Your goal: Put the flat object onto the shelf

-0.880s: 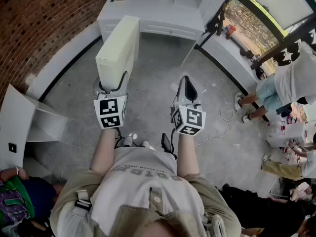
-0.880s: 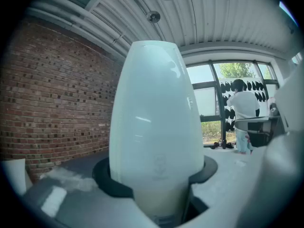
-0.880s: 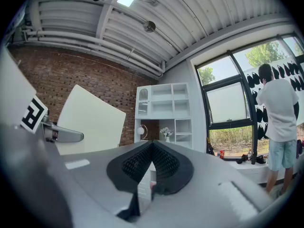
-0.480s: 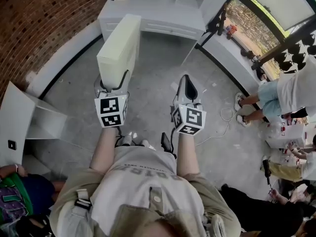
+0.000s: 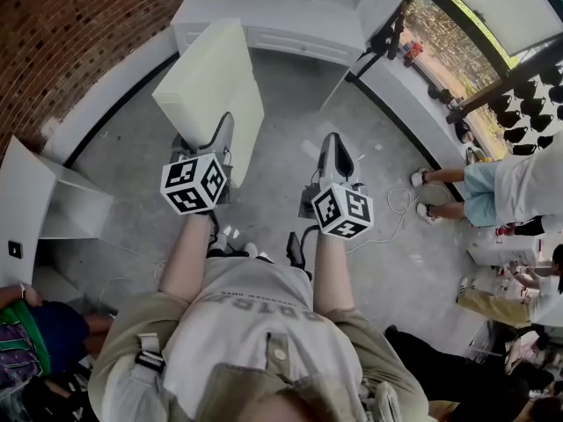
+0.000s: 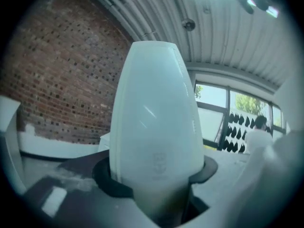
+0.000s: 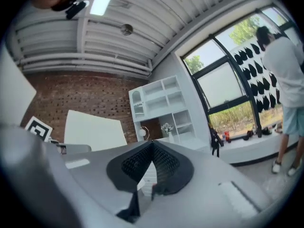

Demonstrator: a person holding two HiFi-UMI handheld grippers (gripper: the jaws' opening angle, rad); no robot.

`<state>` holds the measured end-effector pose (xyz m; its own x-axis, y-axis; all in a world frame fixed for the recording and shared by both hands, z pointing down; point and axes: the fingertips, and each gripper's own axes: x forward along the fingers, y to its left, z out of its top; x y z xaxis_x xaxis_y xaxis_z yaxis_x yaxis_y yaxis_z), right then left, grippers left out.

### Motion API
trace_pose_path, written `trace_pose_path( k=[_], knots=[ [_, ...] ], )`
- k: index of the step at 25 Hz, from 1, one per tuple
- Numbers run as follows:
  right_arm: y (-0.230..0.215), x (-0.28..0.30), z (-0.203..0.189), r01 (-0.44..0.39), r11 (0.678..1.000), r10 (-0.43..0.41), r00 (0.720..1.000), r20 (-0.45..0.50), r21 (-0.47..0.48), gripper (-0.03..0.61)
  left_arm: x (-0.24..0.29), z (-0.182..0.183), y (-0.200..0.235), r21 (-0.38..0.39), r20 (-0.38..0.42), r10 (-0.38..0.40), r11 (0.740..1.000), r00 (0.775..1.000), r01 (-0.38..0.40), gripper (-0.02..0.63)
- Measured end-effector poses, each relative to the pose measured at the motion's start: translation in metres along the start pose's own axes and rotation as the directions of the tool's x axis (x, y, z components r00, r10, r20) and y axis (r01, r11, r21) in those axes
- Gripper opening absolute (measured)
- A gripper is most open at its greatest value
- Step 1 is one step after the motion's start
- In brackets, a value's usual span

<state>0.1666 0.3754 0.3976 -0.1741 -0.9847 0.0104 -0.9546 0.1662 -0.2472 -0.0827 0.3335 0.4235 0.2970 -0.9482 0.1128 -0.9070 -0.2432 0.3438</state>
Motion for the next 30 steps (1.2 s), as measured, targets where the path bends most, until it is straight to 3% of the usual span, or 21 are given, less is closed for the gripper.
trace_pose_path(
  k=[4, 7, 10, 13, 16, 17, 23, 27, 29, 30],
  knots=[
    [-0.016, -0.007, -0.018, -0.019, 0.988, 0.025, 0.999, -0.039, 0.154, 0.023, 0.016, -0.007, -0.007, -0.204, 0.05, -0.001, 0.979, 0.999, 0.011, 0.293],
    [-0.019, -0.012, -0.057, -0.064, 0.931, 0.115, 0.986, -0.123, 0.36, 0.198, 0.026, -0.009, -0.015, -0.336, 0.084, -0.003, 0.941, 0.996, 0.032, 0.295],
    [-0.013, -0.023, -0.102, -0.068, 0.794, 0.213, 0.962, -0.172, 0.604, 0.312, 0.029, -0.012, -0.021, -0.458, 0.112, -0.013, 0.886, 0.994, 0.063, 0.296],
    [-0.008, -0.032, -0.141, -0.007, 0.615, 0.26, 0.946, -0.195, 0.788, 0.4, 0.031, -0.016, -0.027, -0.576, 0.149, -0.005, 0.812, 0.989, 0.091, 0.298],
    [0.006, -0.028, -0.149, -0.049, 0.412, 0.324, 0.941, -0.096, 0.91, 0.466, 0.034, -0.025, -0.03, -0.667, 0.173, 0.016, 0.737, 0.985, 0.106, 0.299],
    [0.01, -0.024, -0.147, -0.067, 0.371, 0.335, 0.94, -0.066, 0.926, 0.478, 0.036, -0.028, -0.031, -0.686, 0.177, 0.022, 0.72, 0.984, 0.107, 0.299],
    [0.015, 0.012, -0.145, -0.108, 0.226, 0.294, 0.955, 0.038, 0.968, 0.492, 0.052, -0.052, -0.029, -0.773, 0.17, 0.028, 0.624, 0.985, 0.116, 0.302],
    [0.014, 0.034, -0.135, -0.129, 0.187, 0.244, 0.966, 0.081, 0.974, 0.491, 0.06, -0.062, -0.03, -0.819, 0.141, 0.02, 0.563, 0.99, 0.105, 0.304],
    [0.012, 0.043, -0.129, -0.149, 0.181, 0.214, 0.971, 0.109, 0.972, 0.466, 0.066, -0.059, -0.027, -0.822, 0.137, 0.016, 0.56, 0.99, 0.105, 0.307],
    [0.011, 0.047, -0.128, -0.159, 0.198, 0.201, 0.972, 0.118, 0.967, 0.432, 0.069, -0.057, -0.025, -0.818, 0.139, 0.01, 0.565, 0.99, 0.11, 0.308]
  ],
)
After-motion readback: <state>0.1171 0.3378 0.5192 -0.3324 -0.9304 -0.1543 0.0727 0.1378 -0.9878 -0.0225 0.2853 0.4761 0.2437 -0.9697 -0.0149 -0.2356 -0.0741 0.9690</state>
